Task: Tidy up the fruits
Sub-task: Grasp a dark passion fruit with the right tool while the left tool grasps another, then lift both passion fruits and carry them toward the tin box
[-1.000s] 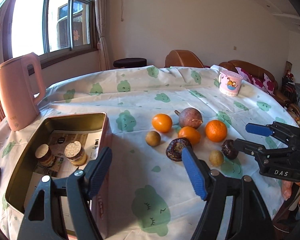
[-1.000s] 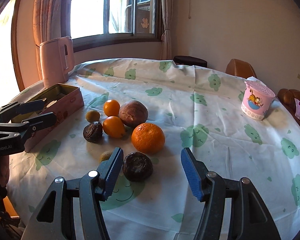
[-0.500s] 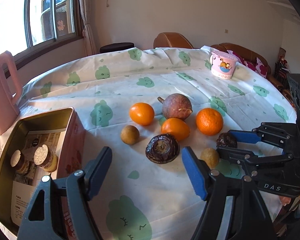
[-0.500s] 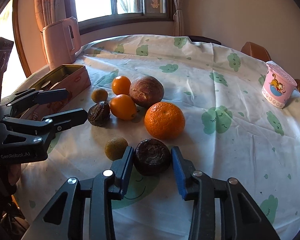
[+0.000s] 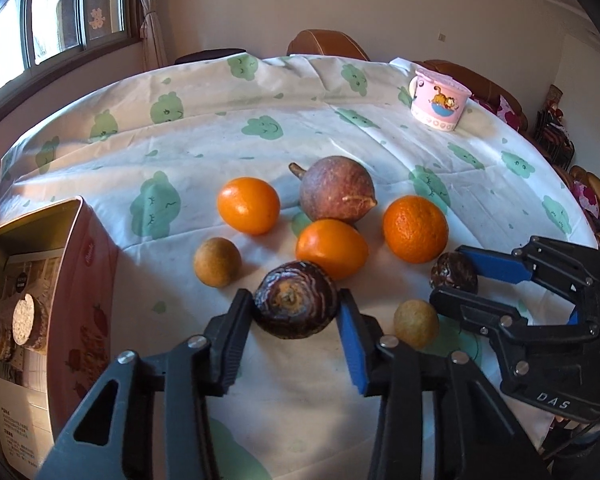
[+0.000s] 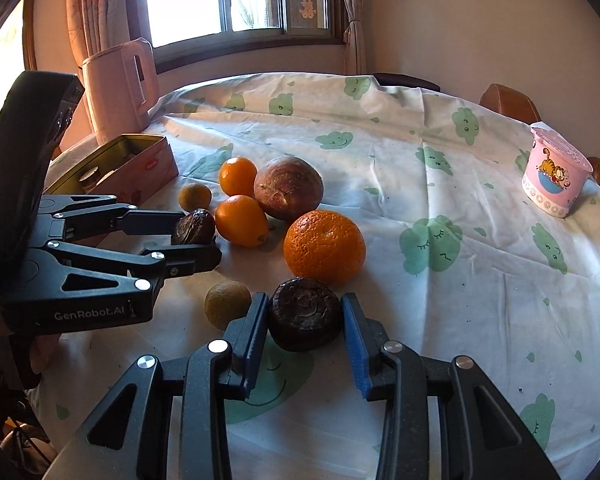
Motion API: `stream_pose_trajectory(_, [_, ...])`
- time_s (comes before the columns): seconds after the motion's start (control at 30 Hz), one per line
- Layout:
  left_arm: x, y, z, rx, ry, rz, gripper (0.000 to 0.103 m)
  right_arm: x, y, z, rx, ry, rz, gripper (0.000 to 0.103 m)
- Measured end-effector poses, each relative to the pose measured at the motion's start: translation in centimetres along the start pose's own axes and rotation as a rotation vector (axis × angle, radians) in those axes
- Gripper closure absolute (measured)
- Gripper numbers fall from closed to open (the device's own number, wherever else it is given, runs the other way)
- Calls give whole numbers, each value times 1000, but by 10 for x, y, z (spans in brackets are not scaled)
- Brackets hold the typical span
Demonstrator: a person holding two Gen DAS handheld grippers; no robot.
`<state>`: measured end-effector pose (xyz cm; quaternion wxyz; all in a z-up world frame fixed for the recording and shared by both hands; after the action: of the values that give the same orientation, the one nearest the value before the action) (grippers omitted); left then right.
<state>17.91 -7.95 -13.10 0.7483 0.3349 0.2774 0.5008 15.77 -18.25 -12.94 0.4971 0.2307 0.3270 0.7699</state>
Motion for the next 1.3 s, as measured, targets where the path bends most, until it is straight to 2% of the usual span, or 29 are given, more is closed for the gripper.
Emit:
stream_pose_trajectory(0.67, [2,41,12,-212,-17,73,60,7,27,9,-157,42,-35,64])
stream_pose_trajectory(1.3, [13,69,13,-348,33,140,60,7,45,10,-260,33,-53,64])
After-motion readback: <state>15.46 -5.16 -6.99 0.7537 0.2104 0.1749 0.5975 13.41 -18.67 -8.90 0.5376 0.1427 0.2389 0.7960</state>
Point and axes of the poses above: each gripper's, at about its wrist camera, not at the fingertips, and y roughly against the way its jaws point, x to its left, z to its top, the point moved 8 cm from there along -y, roughly the way its jaws point, and after that the axes turned 1 degree about x, right-handed, at the moved point
